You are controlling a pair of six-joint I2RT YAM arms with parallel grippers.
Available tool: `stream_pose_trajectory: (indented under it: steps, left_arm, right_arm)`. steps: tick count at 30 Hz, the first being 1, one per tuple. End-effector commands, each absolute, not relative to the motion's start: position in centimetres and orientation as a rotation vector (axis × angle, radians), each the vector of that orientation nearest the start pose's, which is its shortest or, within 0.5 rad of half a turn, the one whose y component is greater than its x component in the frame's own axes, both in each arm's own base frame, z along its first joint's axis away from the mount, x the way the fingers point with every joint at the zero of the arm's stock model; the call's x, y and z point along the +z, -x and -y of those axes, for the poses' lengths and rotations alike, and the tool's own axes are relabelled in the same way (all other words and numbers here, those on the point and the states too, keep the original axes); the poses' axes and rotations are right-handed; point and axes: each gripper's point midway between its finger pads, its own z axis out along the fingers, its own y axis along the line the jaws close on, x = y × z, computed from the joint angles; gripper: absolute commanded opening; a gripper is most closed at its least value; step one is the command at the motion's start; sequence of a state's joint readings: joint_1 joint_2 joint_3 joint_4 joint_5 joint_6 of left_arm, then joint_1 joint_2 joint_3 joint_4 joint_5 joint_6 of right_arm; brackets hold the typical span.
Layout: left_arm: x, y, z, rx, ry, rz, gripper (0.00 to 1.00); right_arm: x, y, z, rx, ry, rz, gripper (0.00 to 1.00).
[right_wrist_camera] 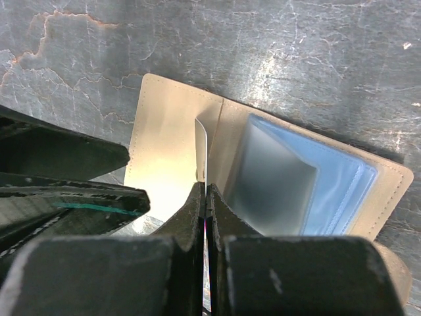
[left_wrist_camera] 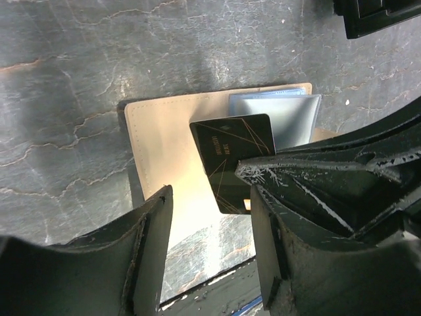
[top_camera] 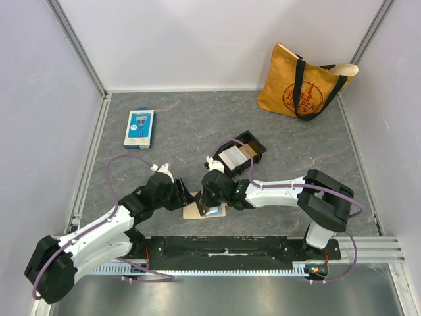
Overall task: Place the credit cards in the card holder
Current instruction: Turn over the card slot in the card holder.
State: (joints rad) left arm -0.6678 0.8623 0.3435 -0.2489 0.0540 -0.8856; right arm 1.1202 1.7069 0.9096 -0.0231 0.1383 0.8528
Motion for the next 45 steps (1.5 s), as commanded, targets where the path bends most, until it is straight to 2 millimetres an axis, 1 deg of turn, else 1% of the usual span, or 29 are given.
stream_pose_trajectory:
  steps: [1,2,5,9,13,16,18,19,21,22,23,25,27,31,34,40,45]
  left_arm:
    - [6.4,-17.2,17.7,-0.747,0.256,-2.440,0.59]
    - [6.5,-17.5,17.1,-0.710,0.267,-2.427,0.61]
    - [6.1,-17.2,17.0,-0.697,0.266,-2.450,0.61]
    - [4.3,-16.5,17.1,-0.654,0.277,-2.546,0.58]
    - [3.6,-16.5,16.5,-0.598,0.295,-2.563,0.58]
    - [3.5,-16.5,16.9,-0.622,0.278,-2.570,0.58]
    - [3.3,-16.6,17.1,-0.622,0.270,-2.577,0.52]
    - [3.2,-16.4,17.6,-0.655,0.254,-2.587,0.50]
    - [3.2,-16.3,18.4,-0.713,0.234,-2.586,0.38]
    - [3.1,-16.3,18.7,-0.736,0.231,-2.586,0.29]
    - [3.1,-16.3,18.9,-0.746,0.230,-2.584,0.23]
    - [3.1,-16.3,18.8,-0.743,0.239,-2.583,0.11]
    - [3.1,-16.4,18.6,-0.729,0.248,-2.578,0.03]
    - [3.0,-16.5,18.4,-0.717,0.239,-2.576,0.02]
    - [3.2,-16.6,18.5,-0.718,0.229,-2.571,0.02]
    - [3.4,-16.7,18.6,-0.721,0.217,-2.567,0.02]
    - [3.3,-16.6,18.7,-0.723,0.210,-2.572,0.02]
  right_arm:
    - [3.1,-17.5,-36.7,0.695,0.247,-2.537,0.00]
    - [3.1,-17.5,-36.7,0.697,0.246,-2.536,0.00]
    - [3.2,-17.5,-36.7,0.702,0.245,-2.532,0.00]
    - [3.1,-17.5,-36.6,0.704,0.241,-2.534,0.00]
    - [3.1,-17.5,-36.5,0.709,0.238,-2.534,0.00]
    - [3.1,-17.6,-36.4,0.710,0.227,-2.533,0.00]
    - [3.2,-17.6,-36.4,0.719,0.227,-2.528,0.00]
    - [3.2,-17.6,-36.5,0.722,0.228,-2.528,0.00]
    - [3.4,-17.6,-36.4,0.728,0.228,-2.523,0.00]
    - [3.6,-17.7,-36.4,0.734,0.227,-2.517,0.00]
    - [3.7,-17.9,-36.2,0.732,0.222,-2.514,0.00]
    - [4.9,-18.3,-35.9,0.755,0.193,-2.489,0.00]
    - [6.1,-19.1,-34.9,0.748,0.138,-2.444,0.00]
    - [8.1,-20.4,-31.6,0.687,0.033,-2.377,0.00]
    - [8.3,-20.3,-29.9,0.657,0.000,-2.378,0.00]
    - [7.3,-20.0,-28.1,0.592,-0.039,-2.401,0.00]
    - [6.1,-19.6,-27.8,0.558,-0.028,-2.436,0.00]
